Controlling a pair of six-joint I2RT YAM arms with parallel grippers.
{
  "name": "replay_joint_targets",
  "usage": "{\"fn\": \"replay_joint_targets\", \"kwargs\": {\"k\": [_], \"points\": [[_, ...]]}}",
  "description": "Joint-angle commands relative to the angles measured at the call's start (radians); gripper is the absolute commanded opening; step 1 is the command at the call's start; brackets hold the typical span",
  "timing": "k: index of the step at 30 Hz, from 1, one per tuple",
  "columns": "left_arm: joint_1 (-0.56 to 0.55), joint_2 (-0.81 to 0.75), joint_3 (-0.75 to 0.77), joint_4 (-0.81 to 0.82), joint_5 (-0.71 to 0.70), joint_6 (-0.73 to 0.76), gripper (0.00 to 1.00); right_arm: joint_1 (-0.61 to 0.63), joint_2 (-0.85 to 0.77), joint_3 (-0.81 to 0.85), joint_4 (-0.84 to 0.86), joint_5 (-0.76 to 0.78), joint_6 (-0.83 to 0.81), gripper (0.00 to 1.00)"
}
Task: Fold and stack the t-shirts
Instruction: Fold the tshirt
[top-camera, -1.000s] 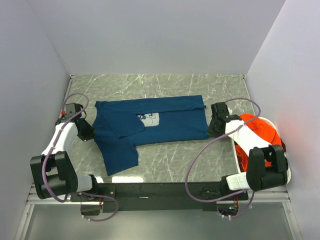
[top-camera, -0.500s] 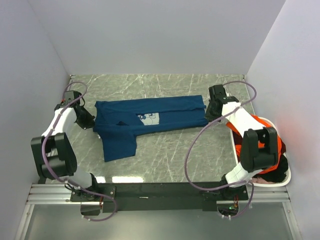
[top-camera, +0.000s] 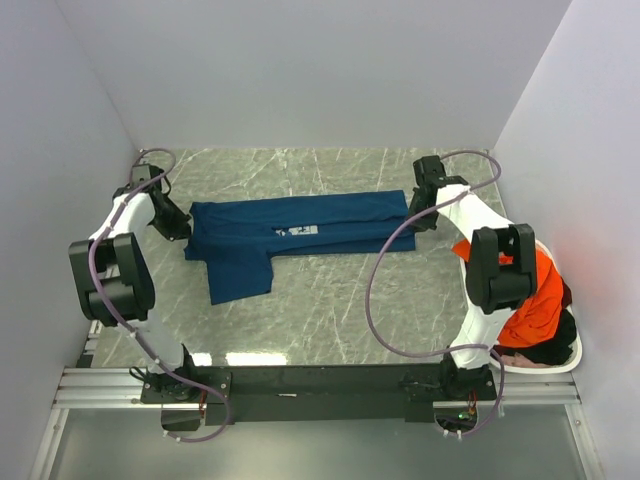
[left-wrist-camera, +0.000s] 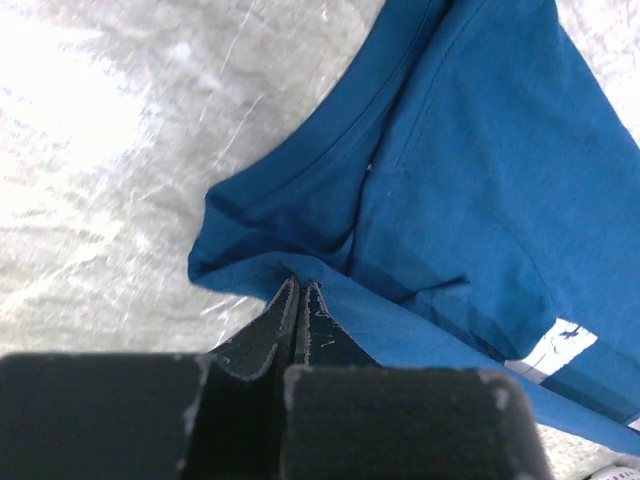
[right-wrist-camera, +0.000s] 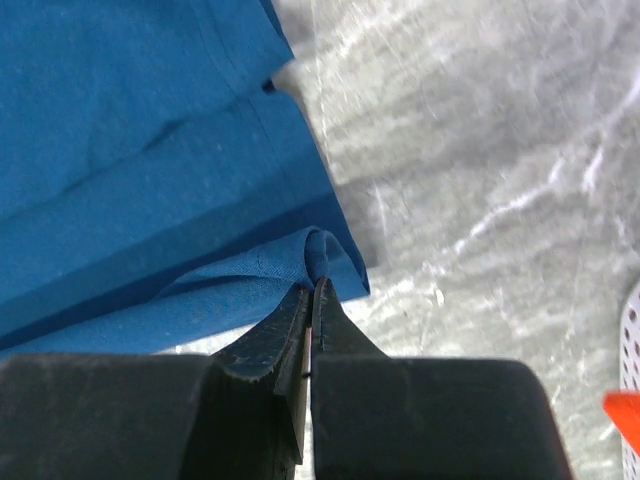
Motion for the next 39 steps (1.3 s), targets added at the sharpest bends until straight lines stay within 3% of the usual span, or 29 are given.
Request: {"fn": "replay_joint_targets", "kwargs": {"k": [1, 14, 18, 20, 21, 23, 27, 30, 33, 39], "points": [[0.007, 0.041, 0.066, 0.019, -0.015, -0.001, 0.01, -0.016, 0.034, 0.060, 0.006, 0.015, -0.013, 0.00], [0.007, 0.147, 0.096, 0.076, -0.038, -0.009, 0.01, -0.024, 0.171, 0.109, 0.052, -0.002, -0.005, 0.01], [0.007, 0.144, 0.087, 0.102, -0.047, -0.015, 0.15, -0.024, 0.186, 0.105, 0.071, -0.003, -0.001, 0.05], [0.007, 0.121, 0.069, 0.116, -0.059, -0.016, 0.34, -0.024, 0.182, 0.102, 0.075, -0.022, -0.002, 0.08], [0.007, 0.113, 0.064, 0.119, -0.064, -0.018, 0.48, -0.024, 0.175, 0.102, 0.083, -0.026, -0.001, 0.15], [0.007, 0.082, 0.053, 0.119, -0.070, -0.016, 0.56, -0.024, 0.153, 0.103, 0.087, -0.043, -0.005, 0.20], [0.006, -0.008, 0.014, 0.119, -0.076, -0.019, 0.61, -0.013, 0.088, 0.100, 0.086, -0.048, -0.012, 0.37], [0.001, -0.109, -0.058, 0.123, -0.076, -0.016, 0.70, 0.002, 0.008, 0.068, 0.092, -0.040, -0.012, 0.42], [-0.022, -0.217, -0.150, 0.116, -0.076, -0.002, 0.79, 0.015, -0.082, -0.001, 0.104, -0.042, -0.007, 0.44], [-0.158, -0.418, -0.347, 0.084, -0.128, -0.002, 0.78, 0.061, -0.274, -0.188, 0.144, -0.066, 0.002, 0.45]]}}
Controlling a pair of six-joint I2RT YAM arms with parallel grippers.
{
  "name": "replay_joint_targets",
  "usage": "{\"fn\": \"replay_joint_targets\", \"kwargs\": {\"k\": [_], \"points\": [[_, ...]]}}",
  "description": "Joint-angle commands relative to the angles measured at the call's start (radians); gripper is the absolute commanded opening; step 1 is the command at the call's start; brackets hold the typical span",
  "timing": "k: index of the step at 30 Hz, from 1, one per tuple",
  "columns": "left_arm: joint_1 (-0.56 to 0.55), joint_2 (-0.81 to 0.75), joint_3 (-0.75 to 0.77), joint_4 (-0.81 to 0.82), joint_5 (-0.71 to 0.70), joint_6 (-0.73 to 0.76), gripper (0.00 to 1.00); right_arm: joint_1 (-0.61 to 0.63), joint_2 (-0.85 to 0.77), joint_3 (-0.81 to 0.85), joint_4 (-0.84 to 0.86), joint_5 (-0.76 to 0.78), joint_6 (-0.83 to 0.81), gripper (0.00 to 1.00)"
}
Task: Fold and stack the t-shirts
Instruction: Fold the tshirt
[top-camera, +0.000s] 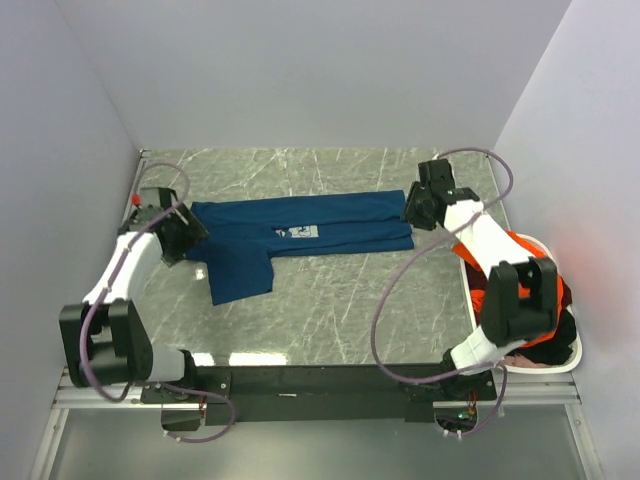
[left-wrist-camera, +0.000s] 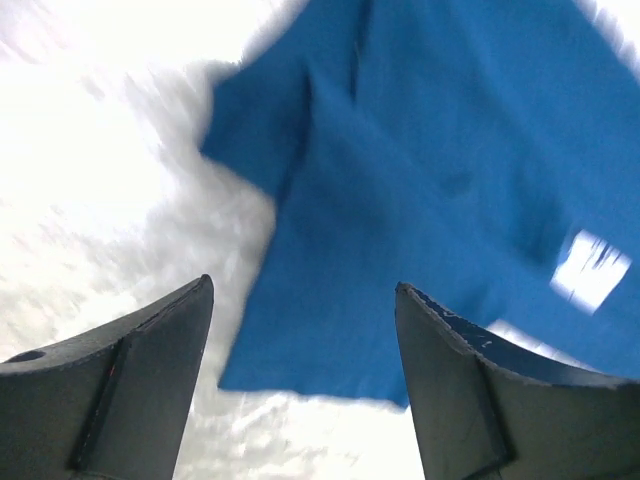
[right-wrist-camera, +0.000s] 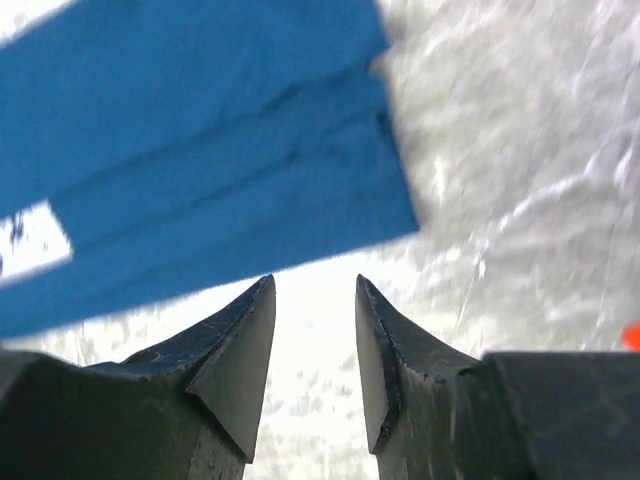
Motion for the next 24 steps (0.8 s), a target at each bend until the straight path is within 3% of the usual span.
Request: {"fn": "replay_joint_targets", "kwargs": {"k": [1, 6, 11, 22, 24], "points": [[-0.097, -0.097, -0.103, -0.021, -0.049, -0.004, 0.78, 0.029, -0.117, -0.100, 0.036, -0.020, 0.010, 0.45], [-0.269, -0.153, -0.200, -0.031, -0.100, -0.073, 0.69, 0.096, -0.229, -0.212, 0.052, -0.036, 0.012, 0.45], [-0.384, -0.115, -0.240, -0.005, -0.123, -0.125, 0.61, 0.139, -0.309, -0.307, 0.066, -0.056, 0.032, 0.45], [-0.486, 0.068, -0.260, 0.015, -0.223, -0.182, 0.52, 0.177, -0.380, -0.463, 0.126, -0.077, 0.056, 0.46], [-0.501, 0.091, -0.276, 0.026, -0.224, -0.191, 0.46, 0.176, -0.383, -0.471, 0.134, -0.082, 0.053, 0.46]]}}
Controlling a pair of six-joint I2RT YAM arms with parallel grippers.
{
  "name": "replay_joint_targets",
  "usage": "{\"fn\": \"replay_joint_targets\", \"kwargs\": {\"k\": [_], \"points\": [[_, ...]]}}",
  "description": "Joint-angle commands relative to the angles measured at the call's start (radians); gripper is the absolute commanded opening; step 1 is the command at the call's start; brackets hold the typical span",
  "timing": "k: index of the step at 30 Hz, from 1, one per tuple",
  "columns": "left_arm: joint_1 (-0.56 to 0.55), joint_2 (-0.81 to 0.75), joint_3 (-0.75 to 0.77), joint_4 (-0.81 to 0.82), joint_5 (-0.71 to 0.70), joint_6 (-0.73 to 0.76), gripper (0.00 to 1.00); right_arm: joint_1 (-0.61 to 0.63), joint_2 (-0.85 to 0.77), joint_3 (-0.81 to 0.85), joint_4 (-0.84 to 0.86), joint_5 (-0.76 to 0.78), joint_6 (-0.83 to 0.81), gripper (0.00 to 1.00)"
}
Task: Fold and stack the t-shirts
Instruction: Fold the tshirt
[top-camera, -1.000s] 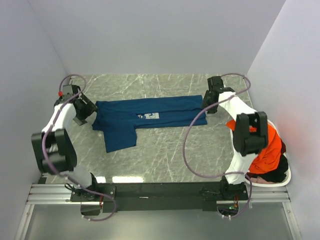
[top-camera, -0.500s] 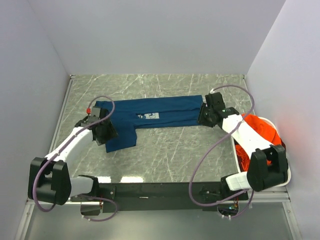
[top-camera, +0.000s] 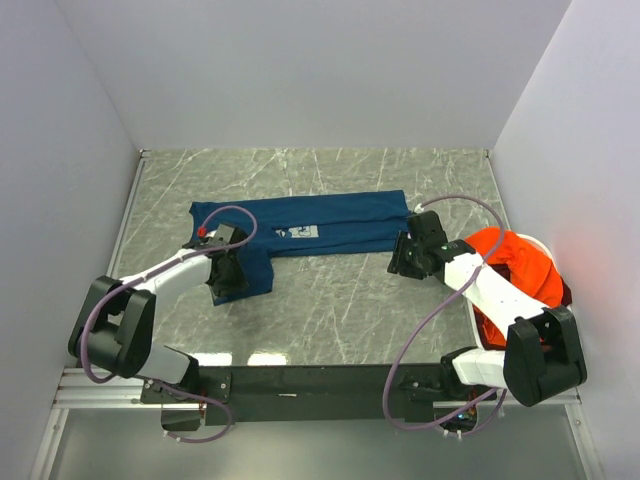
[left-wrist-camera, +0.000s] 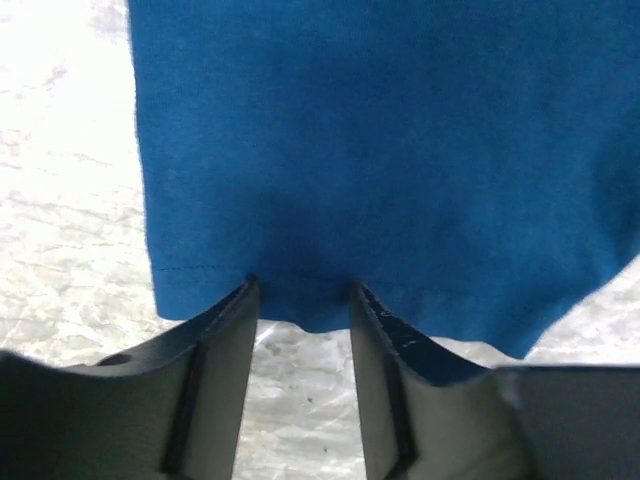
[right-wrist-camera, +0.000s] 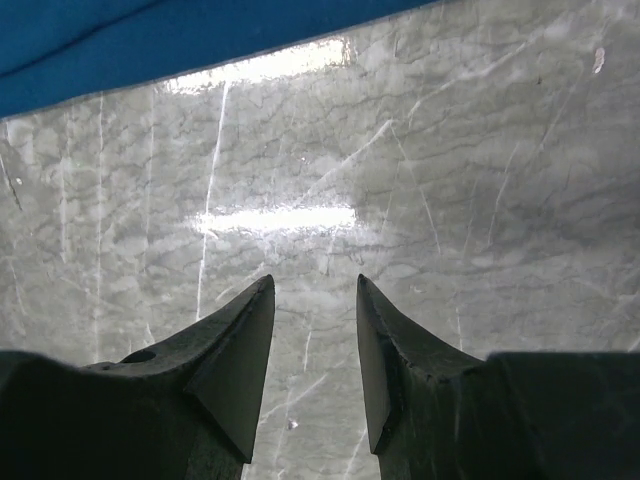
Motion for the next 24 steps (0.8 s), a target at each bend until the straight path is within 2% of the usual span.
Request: {"fn": "replay_joint_targets", "kwargs": {"k": [1, 2, 3, 5, 6, 8, 11, 17, 24], "points": [[-0.022, 0.040, -0.033, 0.024, -0.042, -0.040, 0.45, 0.008, -0.035, -0.017, 0.054, -0.012, 0.006, 0.46], [-0.034, 0.046, -0.036, 0.022, -0.048, -0.045, 0.43, 0.008, -0.036, -0.018, 0.056, -0.012, 0.005, 0.46], [-0.037, 0.053, -0.036, 0.024, -0.051, -0.049, 0.35, 0.008, -0.033, -0.022, 0.062, -0.012, 0.003, 0.46], [-0.046, 0.073, -0.034, 0.022, -0.056, -0.052, 0.26, 0.008, -0.029, -0.024, 0.066, -0.018, 0.005, 0.46], [-0.048, 0.079, -0.031, 0.017, -0.059, -0.052, 0.13, 0.008, -0.024, -0.027, 0.072, -0.021, 0.003, 0.46], [-0.051, 0.078, -0.019, 0.011, -0.074, -0.051, 0.02, 0.008, -0.024, -0.027, 0.075, -0.027, 0.005, 0.46], [-0.052, 0.067, 0.029, -0.030, -0.111, -0.033, 0.01, 0.008, -0.030, -0.022, 0.075, -0.026, 0.002, 0.46], [-0.048, 0.110, 0.251, -0.114, -0.211, 0.041, 0.01, 0.008, -0.030, -0.022, 0.063, -0.031, -0.023, 0.46], [-0.008, 0.300, 0.571, -0.127, -0.285, 0.165, 0.01, 0.008, -0.079, -0.048, 0.046, -0.054, -0.046, 0.45]]}}
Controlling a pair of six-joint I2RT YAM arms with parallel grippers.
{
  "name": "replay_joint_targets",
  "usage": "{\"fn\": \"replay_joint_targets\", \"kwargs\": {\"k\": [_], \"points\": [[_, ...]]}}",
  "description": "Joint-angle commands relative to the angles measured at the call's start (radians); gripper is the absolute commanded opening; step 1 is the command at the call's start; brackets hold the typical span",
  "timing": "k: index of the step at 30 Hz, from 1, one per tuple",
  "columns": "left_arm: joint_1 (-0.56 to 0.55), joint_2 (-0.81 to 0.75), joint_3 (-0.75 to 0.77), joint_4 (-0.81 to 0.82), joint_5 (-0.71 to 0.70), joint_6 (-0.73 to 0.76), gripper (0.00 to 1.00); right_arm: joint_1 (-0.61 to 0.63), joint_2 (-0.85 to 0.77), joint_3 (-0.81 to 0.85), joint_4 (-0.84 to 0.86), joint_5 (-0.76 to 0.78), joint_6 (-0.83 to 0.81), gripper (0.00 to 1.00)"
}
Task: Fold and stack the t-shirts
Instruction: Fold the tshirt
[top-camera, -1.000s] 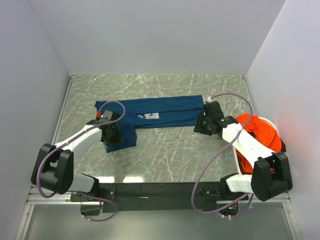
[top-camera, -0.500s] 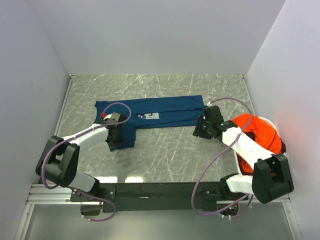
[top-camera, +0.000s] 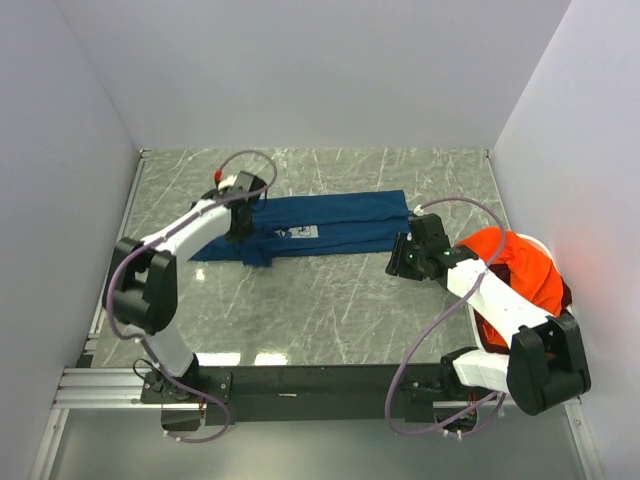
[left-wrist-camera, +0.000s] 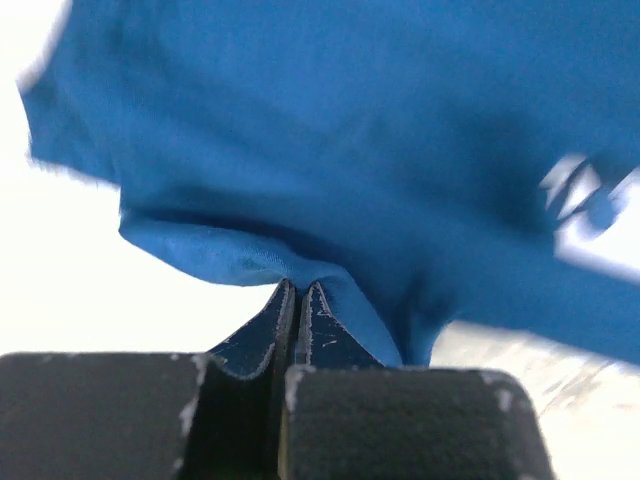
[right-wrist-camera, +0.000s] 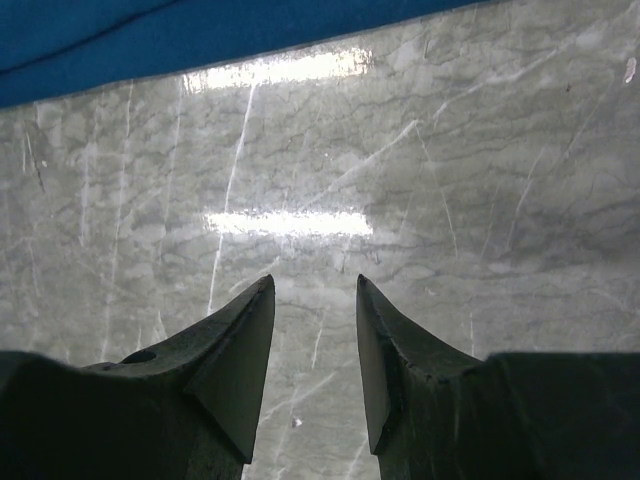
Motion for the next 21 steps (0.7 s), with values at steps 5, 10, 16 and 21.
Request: {"fn": "replay_joint_targets", "kwargs": {"k": [5, 10, 16, 21], "points": [[0.064, 0.204, 0.320, 0.006, -0.072, 0.156, 0.01, 0.006, -0.066, -0.027, -0.006, -0.017, -0.039, 0.45], [0.082, 0.303, 0.459, 0.023, -0.058, 0.198, 0.01, 0.006, -0.072, -0.038, -0.001, -0.034, -0.042, 0.45], [0.097, 0.398, 0.561, 0.054, -0.058, 0.225, 0.02, 0.006, -0.046, -0.029, 0.002, -0.037, -0.051, 0.45], [0.100, 0.435, 0.575, 0.092, -0.054, 0.235, 0.03, 0.006, -0.024, -0.019, 0.014, -0.034, -0.051, 0.45]]}}
